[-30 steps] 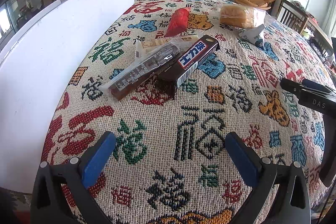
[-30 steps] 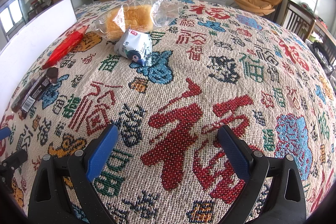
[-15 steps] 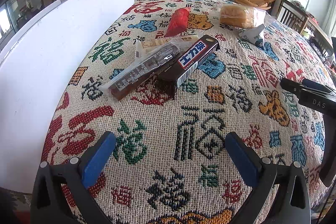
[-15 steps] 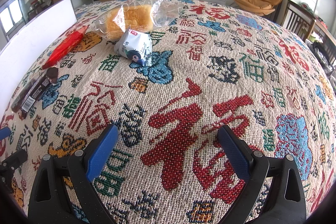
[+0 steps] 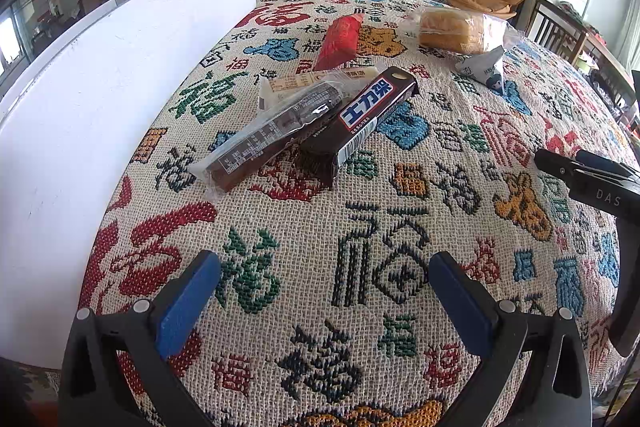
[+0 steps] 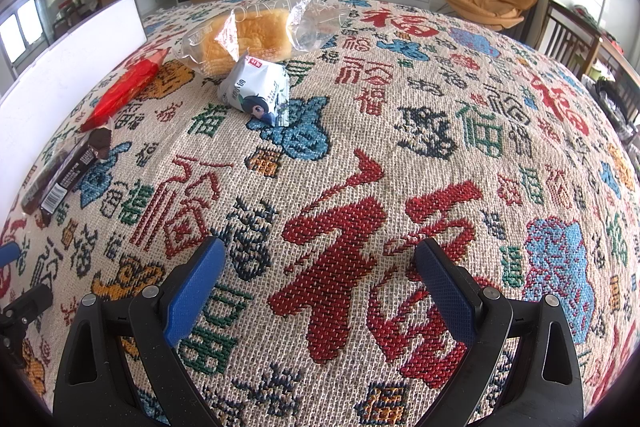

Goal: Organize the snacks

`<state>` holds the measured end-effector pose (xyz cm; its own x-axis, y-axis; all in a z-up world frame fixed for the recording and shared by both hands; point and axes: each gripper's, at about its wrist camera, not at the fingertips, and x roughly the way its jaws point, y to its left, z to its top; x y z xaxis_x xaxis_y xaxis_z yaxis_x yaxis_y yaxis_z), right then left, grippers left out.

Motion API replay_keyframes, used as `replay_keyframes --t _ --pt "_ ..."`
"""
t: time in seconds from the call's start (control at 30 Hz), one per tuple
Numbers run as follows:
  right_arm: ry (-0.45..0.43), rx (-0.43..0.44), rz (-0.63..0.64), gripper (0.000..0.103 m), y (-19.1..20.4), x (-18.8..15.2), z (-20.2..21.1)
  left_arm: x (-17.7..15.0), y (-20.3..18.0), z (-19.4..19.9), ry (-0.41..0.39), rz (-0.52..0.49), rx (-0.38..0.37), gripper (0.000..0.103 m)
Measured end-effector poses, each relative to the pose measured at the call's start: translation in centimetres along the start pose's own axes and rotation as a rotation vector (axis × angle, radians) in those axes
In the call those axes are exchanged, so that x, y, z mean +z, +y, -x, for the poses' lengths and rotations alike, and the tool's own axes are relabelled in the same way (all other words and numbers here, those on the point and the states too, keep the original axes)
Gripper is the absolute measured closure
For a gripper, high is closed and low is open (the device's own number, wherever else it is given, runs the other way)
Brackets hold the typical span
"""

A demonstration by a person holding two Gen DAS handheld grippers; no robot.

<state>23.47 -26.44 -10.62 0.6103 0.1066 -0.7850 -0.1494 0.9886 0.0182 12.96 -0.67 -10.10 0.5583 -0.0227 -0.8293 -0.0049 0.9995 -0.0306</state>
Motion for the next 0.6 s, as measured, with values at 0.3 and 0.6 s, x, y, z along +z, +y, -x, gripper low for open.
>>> replay_keyframes --t 0.3,0.6 --pt "0.000 0.000 0.000 0.005 -0.04 0.04 -0.08 0.01 0.00 -0.02 0.000 -0.002 0.001 0.001" --pt "0.000 0.000 0.000 0.005 -0.07 0.08 -0.15 0.00 -0.03 -0.03 0.000 -0.001 0.001 0.001"
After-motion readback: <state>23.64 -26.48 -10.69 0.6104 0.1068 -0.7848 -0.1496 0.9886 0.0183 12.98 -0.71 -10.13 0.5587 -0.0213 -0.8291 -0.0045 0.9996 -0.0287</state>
